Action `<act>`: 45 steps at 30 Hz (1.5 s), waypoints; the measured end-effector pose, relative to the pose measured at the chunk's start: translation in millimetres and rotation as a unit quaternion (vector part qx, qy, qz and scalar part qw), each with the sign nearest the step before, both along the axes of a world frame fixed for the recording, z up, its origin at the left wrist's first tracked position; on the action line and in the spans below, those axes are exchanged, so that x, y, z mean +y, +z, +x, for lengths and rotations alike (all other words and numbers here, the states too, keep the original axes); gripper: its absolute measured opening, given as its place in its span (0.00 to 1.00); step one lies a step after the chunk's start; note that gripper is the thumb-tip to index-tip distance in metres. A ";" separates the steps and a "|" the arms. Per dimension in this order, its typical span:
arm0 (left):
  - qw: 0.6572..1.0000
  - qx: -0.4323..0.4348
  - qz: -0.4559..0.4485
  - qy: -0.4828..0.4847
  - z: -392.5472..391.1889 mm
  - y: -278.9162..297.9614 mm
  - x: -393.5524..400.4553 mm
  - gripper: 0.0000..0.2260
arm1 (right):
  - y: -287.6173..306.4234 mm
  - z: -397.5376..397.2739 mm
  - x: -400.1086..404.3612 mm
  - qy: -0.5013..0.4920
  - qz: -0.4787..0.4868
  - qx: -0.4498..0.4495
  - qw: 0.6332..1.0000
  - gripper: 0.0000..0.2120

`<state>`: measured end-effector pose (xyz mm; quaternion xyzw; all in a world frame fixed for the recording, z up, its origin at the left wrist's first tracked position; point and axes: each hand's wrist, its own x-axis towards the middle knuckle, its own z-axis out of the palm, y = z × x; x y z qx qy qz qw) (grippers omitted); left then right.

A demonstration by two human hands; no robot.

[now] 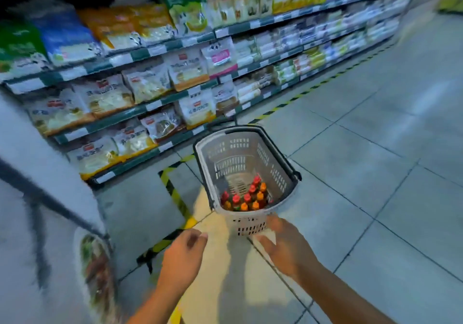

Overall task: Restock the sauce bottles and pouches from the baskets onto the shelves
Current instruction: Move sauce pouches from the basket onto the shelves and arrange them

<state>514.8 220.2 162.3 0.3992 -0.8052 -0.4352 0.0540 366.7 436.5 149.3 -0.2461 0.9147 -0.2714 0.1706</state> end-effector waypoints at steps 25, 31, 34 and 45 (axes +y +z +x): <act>0.963 -0.178 0.148 0.140 -268.5 -145.0 -140.9 0.20 | -85.2 -361.8 -92.8 -0.153 0.151 -0.154 0.964 0.27; 0.971 -0.116 0.099 0.185 -269.0 -168.7 -114.8 0.09 | -140.6 -374.5 -91.2 -0.150 0.205 -0.115 0.960 0.15; 0.972 -0.123 0.088 0.182 -266.2 -176.0 -115.6 0.13 | -151.0 -367.5 -88.2 -0.145 0.230 -0.036 0.962 0.16; 0.975 -0.116 0.117 0.151 -264.5 -171.6 -133.3 0.12 | -148.9 -355.1 -86.6 -0.208 0.186 -0.094 0.956 0.14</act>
